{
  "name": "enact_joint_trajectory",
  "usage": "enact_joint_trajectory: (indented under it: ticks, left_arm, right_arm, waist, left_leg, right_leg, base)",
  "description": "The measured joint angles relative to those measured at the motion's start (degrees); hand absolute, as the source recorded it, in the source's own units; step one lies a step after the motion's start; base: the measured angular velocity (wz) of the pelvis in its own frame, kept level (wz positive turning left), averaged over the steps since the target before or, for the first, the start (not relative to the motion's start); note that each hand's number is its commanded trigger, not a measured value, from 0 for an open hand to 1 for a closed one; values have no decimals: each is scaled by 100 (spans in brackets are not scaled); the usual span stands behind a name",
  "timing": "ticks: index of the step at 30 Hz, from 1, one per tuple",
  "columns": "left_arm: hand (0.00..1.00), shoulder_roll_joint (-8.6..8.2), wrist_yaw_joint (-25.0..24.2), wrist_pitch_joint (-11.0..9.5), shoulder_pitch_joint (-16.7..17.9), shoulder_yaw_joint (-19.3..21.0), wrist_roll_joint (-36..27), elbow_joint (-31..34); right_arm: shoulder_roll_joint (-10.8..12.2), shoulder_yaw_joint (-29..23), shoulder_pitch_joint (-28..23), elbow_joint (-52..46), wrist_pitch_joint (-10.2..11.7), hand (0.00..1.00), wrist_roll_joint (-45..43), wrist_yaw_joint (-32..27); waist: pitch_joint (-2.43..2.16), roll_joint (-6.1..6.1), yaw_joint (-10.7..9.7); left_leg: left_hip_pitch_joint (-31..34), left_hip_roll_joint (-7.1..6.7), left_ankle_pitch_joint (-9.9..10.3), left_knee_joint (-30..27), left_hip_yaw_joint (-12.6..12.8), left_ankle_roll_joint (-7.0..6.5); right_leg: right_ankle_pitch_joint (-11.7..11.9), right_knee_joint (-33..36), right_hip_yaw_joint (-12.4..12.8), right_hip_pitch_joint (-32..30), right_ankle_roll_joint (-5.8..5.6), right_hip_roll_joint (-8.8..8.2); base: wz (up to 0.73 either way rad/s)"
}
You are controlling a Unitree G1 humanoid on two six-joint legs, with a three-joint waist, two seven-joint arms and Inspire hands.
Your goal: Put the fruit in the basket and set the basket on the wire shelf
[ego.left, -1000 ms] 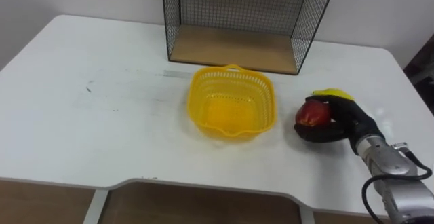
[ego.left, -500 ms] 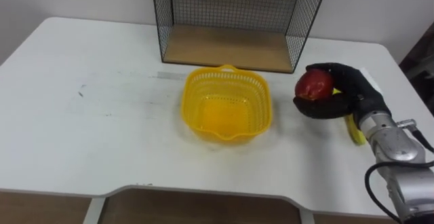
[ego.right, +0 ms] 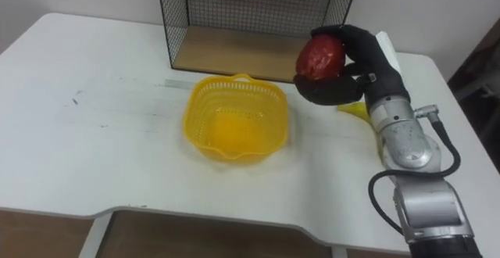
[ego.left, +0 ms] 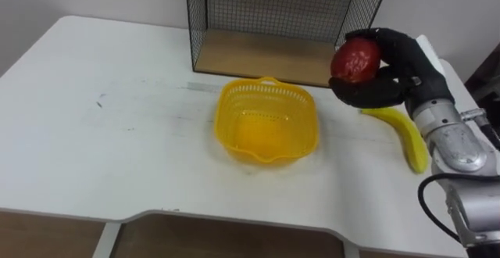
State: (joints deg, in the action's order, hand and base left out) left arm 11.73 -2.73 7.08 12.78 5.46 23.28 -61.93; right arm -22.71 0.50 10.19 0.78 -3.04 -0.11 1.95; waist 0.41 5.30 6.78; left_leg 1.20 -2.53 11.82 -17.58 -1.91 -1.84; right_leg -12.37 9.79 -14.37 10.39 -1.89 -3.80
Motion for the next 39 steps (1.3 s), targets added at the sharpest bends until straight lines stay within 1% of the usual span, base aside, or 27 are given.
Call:
enact_joint_trajectory:
  ticks: [4, 7, 10, 12, 14, 15, 17, 19, 22, 28, 34, 35, 36, 37, 38, 39]
  left_arm:
    - [0, -1, 0, 2, -45, -5, 0, 0]
    - [0, 0, 1, 4, -71, -5, -5, 26]
    - [0, 0, 0, 6, -109, -28, -11, 25]
    - [0, 24, -2, 5, -165, -116, -13, 5]
    - [0, 22, -12, -3, -233, -118, -10, 7]
    - [0, 22, -17, -5, -258, -118, -6, 8]
    - [0, 19, -12, -17, -322, -118, -2, 12]
    - [0, 22, -3, -27, -326, -117, -4, 25]
    - [0, 22, -1, -27, -319, -123, -5, 21]
    - [0, 22, -1, -14, -303, -125, -5, 12]
    - [0, 21, -1, -8, -307, -127, -5, 12]
    - [0, 21, -1, -8, -309, -128, -5, 12]
    - [0, 21, -1, -8, -308, -127, -5, 12]
    - [0, 21, -1, -7, -307, -127, -5, 12]
    - [0, 21, -1, -5, -307, -128, -4, 12]
    - [0, 21, -1, -5, -307, -143, -2, 16]
  right_arm:
    - [0, 61, 40, -46, -2, 100, -252, 0]
    - [0, 74, 41, -136, -19, 100, -323, 0]
    - [-5, 107, 113, -229, -21, 100, -323, 5]
    - [-3, 256, 117, -312, -28, 100, -550, 24]
    - [5, 386, 117, -363, -28, 100, -724, 157]
    - [6, 478, 117, -367, -29, 100, -769, 227]
    - [20, 586, 116, -376, -29, 100, -880, 334]
    - [31, 694, 117, -420, -36, 100, -934, 400]
    - [51, 768, 116, -445, -45, 100, -938, 512]
    - [44, 770, 116, -444, -60, 100, -936, 544]
    - [75, 775, 116, -445, -79, 100, -943, 584]
    - [85, 776, 116, -445, -79, 95, -944, 584]
    - [95, 776, 116, -445, -79, 63, -944, 584]
    - [99, 776, 116, -445, -79, 15, -943, 584]
    - [107, 776, 116, -445, -79, 4, -942, 584]
    - [107, 780, 116, -442, -80, 0, -942, 584]
  waist:
    - [-5, 15, 17]
    - [-32, 37, 17]
    - [-34, 41, 11]
    - [-29, 33, 55]
    - [-21, 20, 82]
    - [-13, 5, 141]
    - [4, -29, 166]
    - [10, -59, 178]
    - [10, -88, 175]
    - [6, -84, 182]
    - [-8, -63, 187]
    - [-10, -60, 188]
    - [-12, -58, 193]
    - [-12, -57, 195]
    - [-14, -54, 203]
    - [-13, -50, 214]
  left_leg:
    - [49, -1, -1, -11, -2, 0]
    - [130, 4, -5, -2, 3, 2]
    - [155, 3, -10, 7, 11, 3]
    - [153, 8, -9, 15, 32, 3]
    - [155, 8, -9, 20, 29, 3]
    - [159, 12, -9, 24, 41, 3]
    - [159, 8, -9, 21, 33, 3]
    - [156, 7, -9, 23, 32, 3]
    - [112, 5, -10, 39, 16, 3]
    - [108, 5, -11, 38, 7, 5]
    - [107, 4, -11, 26, 9, 5]
    - [108, 4, -11, 22, 9, 5]
    - [108, 4, -11, 18, 9, 5]
    - [108, 4, -11, 17, 9, 5]
    - [108, 4, -11, 11, 9, 5]
    - [102, 4, -11, 8, 9, 4]
  right_leg:
    - [3, 7, 0, -58, 2, 1]
    - [3, 16, 5, -150, 1, 0]
    - [4, 14, 1, -170, 3, 0]
    - [4, 9, 26, -168, 3, 0]
    - [4, 1, 41, -183, 3, 0]
    - [4, 2, 45, -203, 3, 1]
    - [4, 2, 33, -197, 3, 0]
    - [4, 3, 29, -196, 3, -1]
    - [4, 0, 14, -153, 2, -1]
    - [4, -2, 5, -142, 2, 0]
    - [4, 2, 6, -135, 2, 0]
    - [4, 2, 6, -134, 3, 0]
    - [4, 3, 7, -133, 2, 0]
    - [4, 4, 7, -132, 3, 0]
    - [4, 5, 7, -129, 3, 0]
    - [4, 7, 5, -119, 3, 0]
  base:
    - [0]
    - [0]
    - [0]
    - [0]
    - [0]
    - [-4]
    - [0]
    - [0]
    - [1]
    - [1]
    - [0]
    - [0]
    - [0]
    - [0]
    - [0]
    - [0]
